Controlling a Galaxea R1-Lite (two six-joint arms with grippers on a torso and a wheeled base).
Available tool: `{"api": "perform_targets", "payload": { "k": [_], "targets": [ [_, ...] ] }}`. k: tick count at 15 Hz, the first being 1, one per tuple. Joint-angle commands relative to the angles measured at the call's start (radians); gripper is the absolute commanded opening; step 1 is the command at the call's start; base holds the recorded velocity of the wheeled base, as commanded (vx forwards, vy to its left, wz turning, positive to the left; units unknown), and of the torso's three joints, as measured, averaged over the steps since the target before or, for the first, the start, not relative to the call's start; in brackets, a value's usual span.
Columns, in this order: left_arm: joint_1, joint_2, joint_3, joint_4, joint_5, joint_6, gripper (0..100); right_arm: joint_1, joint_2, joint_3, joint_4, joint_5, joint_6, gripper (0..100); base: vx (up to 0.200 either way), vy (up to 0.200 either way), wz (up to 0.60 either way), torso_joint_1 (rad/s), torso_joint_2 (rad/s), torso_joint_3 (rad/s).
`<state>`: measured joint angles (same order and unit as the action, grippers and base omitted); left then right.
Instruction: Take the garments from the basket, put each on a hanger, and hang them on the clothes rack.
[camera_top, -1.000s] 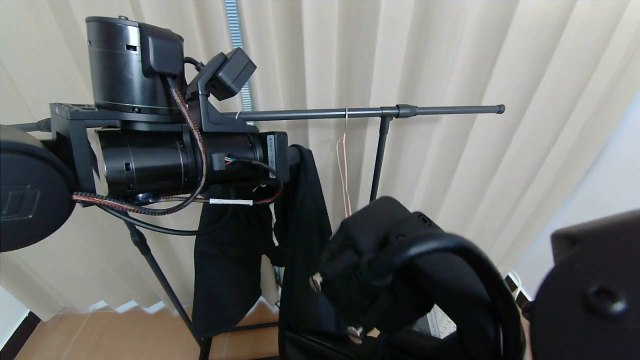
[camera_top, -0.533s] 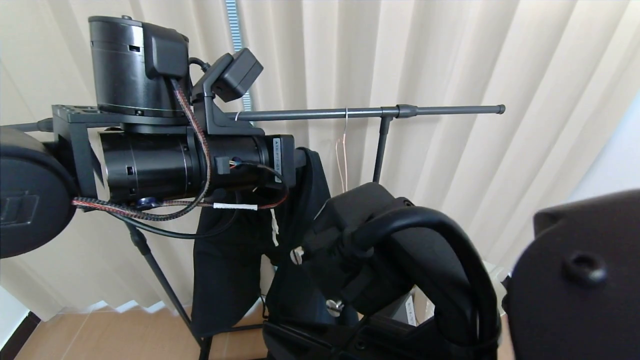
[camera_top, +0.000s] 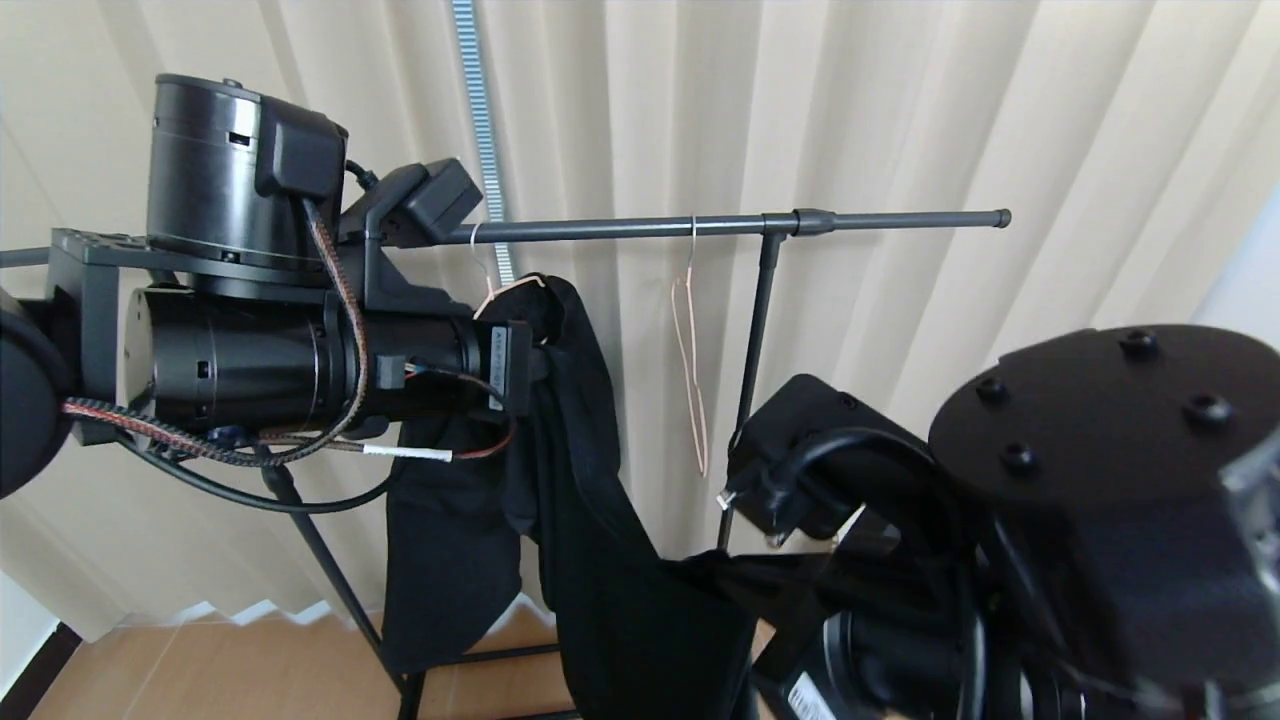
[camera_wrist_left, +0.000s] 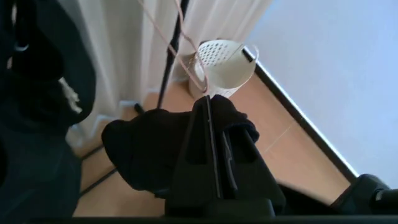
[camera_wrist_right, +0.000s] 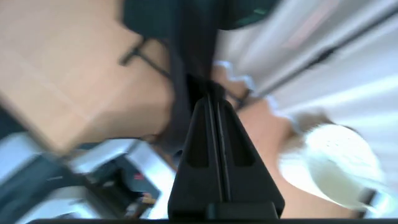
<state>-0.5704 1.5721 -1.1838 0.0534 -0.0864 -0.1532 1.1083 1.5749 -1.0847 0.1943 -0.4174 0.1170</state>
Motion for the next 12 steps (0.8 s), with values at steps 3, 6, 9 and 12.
{"api": "perform_targets", "payload": {
  "k": [3,6,9,12],
  "targets": [
    [0.012,-0.058,0.007,0.152,0.048,0.053,0,-0.266,0.010,0.032,-0.091,0.002,-0.109,0,0.000,0.000,0.00,0.000,0.00,0.000],
    [0.001,-0.101,0.079,0.226,0.057,0.098,0,-0.390,0.057,0.022,-0.223,0.008,-0.125,0,0.000,0.000,0.00,0.000,0.00,0.000],
    [-0.078,-0.103,0.185,0.223,0.097,0.092,0,-0.443,0.166,-0.047,-0.343,0.011,-0.057,0,0.000,0.000,0.00,0.000,0.00,0.000],
    [-0.190,-0.075,0.184,0.215,0.097,-0.045,0,-0.406,0.266,-0.147,-0.355,0.006,0.125,0,0.000,0.000,0.00,0.000,0.00,0.000]
  ]
}}
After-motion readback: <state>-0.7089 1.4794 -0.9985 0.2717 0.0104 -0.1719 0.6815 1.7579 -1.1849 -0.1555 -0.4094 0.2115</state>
